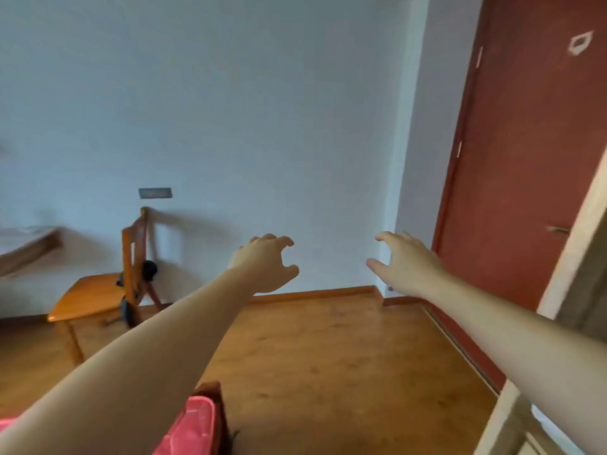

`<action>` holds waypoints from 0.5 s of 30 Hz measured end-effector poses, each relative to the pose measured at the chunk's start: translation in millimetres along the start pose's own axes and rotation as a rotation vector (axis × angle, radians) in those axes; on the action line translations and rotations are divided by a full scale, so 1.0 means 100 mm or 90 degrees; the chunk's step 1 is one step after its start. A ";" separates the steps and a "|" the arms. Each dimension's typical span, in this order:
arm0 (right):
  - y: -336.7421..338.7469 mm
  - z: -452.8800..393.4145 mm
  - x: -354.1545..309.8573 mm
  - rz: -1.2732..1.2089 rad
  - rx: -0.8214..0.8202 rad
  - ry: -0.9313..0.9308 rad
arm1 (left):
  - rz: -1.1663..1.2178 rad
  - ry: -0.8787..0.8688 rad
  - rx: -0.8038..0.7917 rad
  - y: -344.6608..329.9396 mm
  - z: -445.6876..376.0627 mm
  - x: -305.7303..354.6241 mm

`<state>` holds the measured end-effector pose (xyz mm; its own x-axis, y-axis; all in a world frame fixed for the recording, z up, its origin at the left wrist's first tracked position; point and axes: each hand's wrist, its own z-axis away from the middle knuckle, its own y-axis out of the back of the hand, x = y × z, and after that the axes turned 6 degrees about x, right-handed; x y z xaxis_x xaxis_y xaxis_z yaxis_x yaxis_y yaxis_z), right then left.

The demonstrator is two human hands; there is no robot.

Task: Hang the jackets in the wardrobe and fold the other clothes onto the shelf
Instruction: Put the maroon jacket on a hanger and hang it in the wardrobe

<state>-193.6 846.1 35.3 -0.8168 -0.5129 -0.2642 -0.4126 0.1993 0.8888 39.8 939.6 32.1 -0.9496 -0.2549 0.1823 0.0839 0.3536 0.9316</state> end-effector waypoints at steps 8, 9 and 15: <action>-0.93 -0.26 -1.54 -0.067 -0.087 0.154 | -0.047 0.184 0.028 0.20 0.69 -1.72; -1.02 -0.28 -1.70 -0.076 -0.099 0.173 | -0.050 0.209 0.036 0.21 0.79 -1.86; -1.51 -0.42 -2.47 -0.124 -0.153 0.302 | -0.073 0.352 0.077 0.27 1.25 -2.36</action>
<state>87.5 907.8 -17.9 -0.4415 -0.8511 -0.2841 -0.3884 -0.1042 0.9156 228.4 1121.7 -25.2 -0.6492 -0.7183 0.2500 -0.0754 0.3879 0.9186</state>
